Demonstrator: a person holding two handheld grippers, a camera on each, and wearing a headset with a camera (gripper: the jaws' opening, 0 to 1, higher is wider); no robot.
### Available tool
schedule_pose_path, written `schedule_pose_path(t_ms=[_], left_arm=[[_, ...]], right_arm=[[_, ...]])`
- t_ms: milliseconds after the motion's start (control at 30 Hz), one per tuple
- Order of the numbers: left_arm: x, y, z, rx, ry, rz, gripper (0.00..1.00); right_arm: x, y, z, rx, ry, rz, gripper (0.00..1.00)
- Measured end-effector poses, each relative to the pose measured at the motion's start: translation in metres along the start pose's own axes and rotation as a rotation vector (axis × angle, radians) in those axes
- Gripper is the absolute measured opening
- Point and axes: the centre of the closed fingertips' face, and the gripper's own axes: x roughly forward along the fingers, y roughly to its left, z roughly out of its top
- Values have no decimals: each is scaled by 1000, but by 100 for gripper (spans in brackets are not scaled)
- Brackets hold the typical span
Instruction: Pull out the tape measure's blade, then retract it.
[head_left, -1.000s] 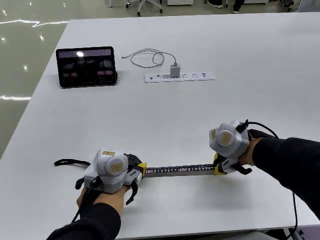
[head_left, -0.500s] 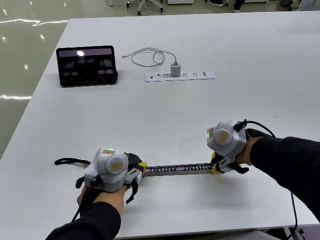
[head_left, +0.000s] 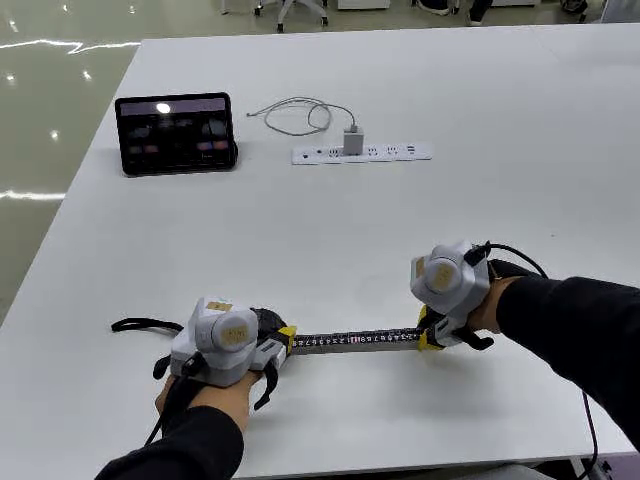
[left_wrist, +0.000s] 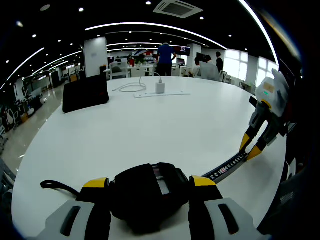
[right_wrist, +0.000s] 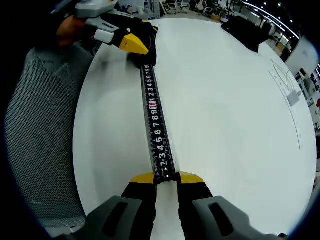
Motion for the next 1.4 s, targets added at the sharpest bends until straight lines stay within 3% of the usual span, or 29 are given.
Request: schedule_pose_path(t_ms=[1400], left_arm=[[0,1,0,-4,-5,-7,59]], right_arm=[[8,3,21,-11,-23,-4,11]])
